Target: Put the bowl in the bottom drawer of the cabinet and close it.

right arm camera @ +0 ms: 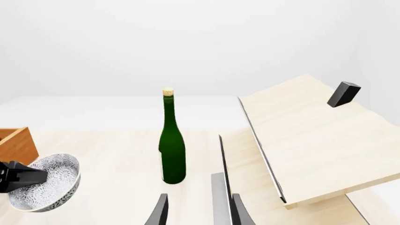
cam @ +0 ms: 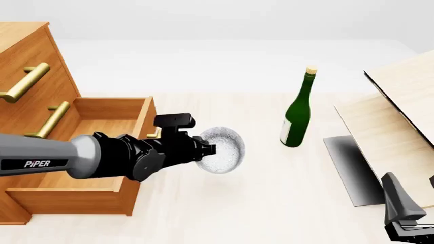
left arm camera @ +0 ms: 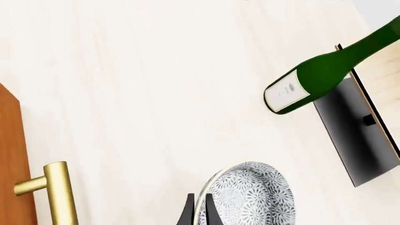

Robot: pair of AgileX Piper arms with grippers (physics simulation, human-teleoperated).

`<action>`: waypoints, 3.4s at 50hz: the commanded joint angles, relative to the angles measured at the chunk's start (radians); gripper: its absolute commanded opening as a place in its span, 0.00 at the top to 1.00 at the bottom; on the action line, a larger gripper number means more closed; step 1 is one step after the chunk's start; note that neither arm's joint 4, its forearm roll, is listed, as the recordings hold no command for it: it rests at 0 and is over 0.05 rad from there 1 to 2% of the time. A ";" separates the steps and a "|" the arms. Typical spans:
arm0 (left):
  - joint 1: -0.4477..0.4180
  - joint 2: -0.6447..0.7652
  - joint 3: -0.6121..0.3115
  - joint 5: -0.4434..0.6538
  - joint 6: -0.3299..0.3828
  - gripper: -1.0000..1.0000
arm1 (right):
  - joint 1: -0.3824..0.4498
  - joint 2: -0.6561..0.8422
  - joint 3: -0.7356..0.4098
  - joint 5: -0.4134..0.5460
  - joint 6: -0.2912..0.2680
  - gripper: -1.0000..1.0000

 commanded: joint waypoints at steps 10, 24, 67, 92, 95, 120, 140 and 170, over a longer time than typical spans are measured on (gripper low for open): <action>0.010 -0.085 0.039 0.020 0.013 1.00 | 0.000 -0.001 0.000 0.000 0.000 0.00; 0.013 -0.149 0.077 0.027 0.020 1.00 | 0.000 -0.001 0.000 0.000 0.000 0.00; 0.057 -0.401 0.160 0.118 0.065 1.00 | 0.000 -0.001 0.000 0.000 0.000 0.00; 0.097 -0.546 0.201 0.179 0.088 1.00 | 0.000 -0.001 0.000 0.000 0.000 0.00; 0.100 -0.560 0.202 0.189 0.094 1.00 | 0.000 -0.001 0.000 0.000 0.000 0.00; 0.187 -0.639 0.223 0.223 0.101 1.00 | 0.000 -0.001 0.000 0.000 0.000 0.00; 0.269 -0.695 0.248 0.245 0.098 1.00 | 0.000 -0.001 0.000 0.000 0.000 0.00; 0.384 -0.757 0.294 0.264 0.092 1.00 | 0.000 -0.001 0.000 0.000 0.000 0.00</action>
